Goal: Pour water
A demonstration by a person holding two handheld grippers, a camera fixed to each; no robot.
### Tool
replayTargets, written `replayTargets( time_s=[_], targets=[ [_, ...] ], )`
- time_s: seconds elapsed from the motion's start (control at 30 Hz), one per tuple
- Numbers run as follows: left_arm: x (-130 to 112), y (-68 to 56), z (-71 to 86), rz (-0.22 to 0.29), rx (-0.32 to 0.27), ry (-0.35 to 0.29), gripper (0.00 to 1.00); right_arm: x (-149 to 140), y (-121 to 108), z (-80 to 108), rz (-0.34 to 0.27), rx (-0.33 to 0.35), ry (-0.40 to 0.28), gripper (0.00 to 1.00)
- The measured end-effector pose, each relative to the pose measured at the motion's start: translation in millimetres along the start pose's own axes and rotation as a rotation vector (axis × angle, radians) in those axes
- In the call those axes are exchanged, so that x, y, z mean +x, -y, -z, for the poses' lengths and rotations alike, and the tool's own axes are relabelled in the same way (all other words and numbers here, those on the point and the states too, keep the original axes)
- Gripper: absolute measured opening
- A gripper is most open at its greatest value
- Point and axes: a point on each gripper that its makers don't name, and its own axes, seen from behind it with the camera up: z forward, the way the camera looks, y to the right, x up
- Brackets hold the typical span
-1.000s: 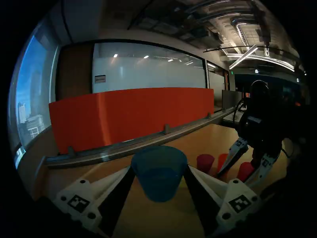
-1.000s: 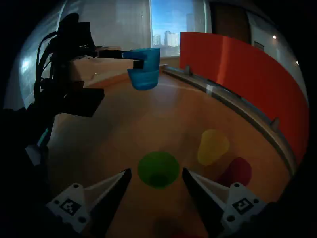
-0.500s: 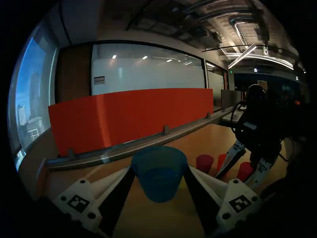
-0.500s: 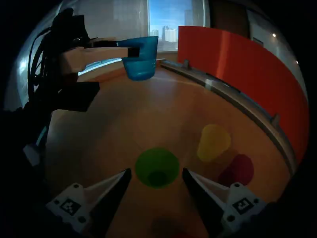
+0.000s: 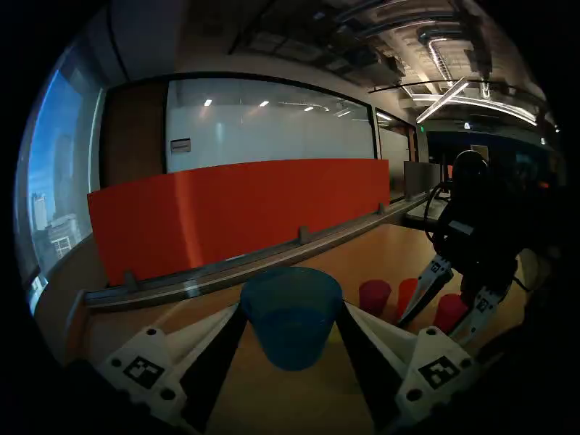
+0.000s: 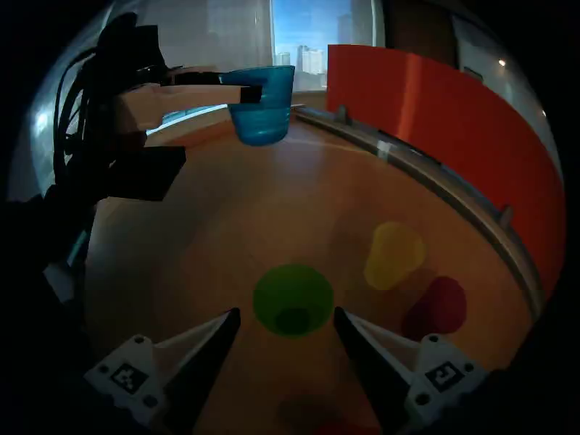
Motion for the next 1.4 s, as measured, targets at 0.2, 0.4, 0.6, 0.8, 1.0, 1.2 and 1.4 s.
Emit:
replayTargets(
  time_s=[0.2,0.4,0.6,0.8,1.0,1.2,1.4],
  targets=[
    [1.6,-0.9,0.1,-0.001,0.000,-0.001,0.85,0.3,1.2,2.2,-0.001,0.000,-0.004,1.00],
    [1.1,-1.7,-0.7,-0.002,0.001,0.000,0.85,-0.4,0.5,3.9,-0.003,-0.005,-0.005,1.00],
    [1.3,-1.7,0.1,-0.003,0.000,-0.001,0.85,0.3,-0.6,4.0,-0.006,-0.012,-0.001,1.00],
    [0.5,-1.7,0.4,-0.006,0.000,-0.001,0.85,0.4,-0.7,1.6,-0.001,-0.017,0.023,1.00],
    [-4.5,-1.1,-0.2,-0.004,-0.001,0.003,0.85,1.0,-1.3,-1.9,0.002,-0.024,0.058,1.00],
    [-8.2,2.4,-1.1,-0.001,0.003,0.006,0.85,-1.2,-2.1,-7.4,-0.014,-0.026,0.101,1.00],
    [-9.6,3.2,-2.1,0.002,0.001,0.006,0.85,-2.6,-3.8,-12.0,-0.031,-0.026,0.135,0.99]
  ],
)
